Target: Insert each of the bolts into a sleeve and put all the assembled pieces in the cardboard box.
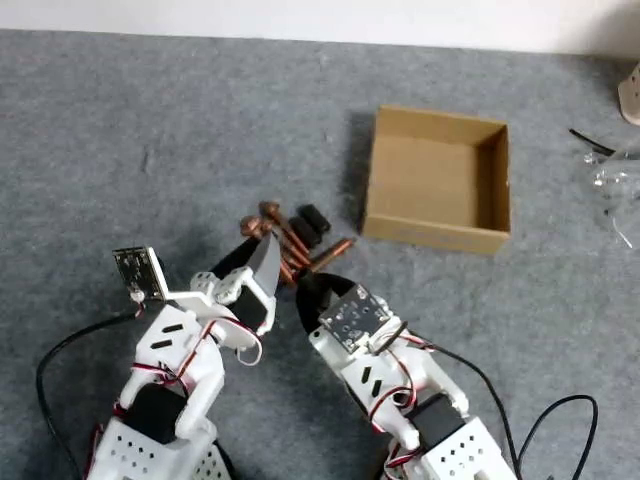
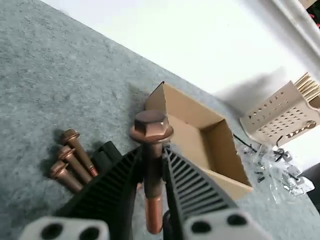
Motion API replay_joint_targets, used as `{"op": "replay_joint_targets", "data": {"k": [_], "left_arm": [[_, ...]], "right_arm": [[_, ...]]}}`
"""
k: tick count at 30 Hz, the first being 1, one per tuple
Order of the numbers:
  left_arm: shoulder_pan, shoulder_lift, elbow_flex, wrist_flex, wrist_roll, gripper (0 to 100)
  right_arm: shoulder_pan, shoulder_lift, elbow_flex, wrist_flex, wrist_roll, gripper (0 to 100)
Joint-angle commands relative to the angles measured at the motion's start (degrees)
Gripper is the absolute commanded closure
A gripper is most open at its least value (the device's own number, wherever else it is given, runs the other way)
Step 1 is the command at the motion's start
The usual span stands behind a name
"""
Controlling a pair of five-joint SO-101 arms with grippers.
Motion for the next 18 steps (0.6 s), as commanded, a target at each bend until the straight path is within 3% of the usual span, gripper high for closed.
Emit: {"op": "replay_joint_targets", "data": {"k": [1, 12, 18], "left_arm": [[-0.4, -1.0, -4.0, -3.9, 0.4, 100], [3.9, -0.9, 3.2, -6.2, 2.8, 100], [4.2, -0.9, 3.1, -3.6, 2.8, 100]], "right_arm": [[0.3, -0.7, 8.6, -0.4, 0.6, 99.5], [0.2, -0.7, 8.5, -0.4, 0.6, 99.5], [0.4, -0.7, 8.5, -0.4, 0.6, 99.5]]}}
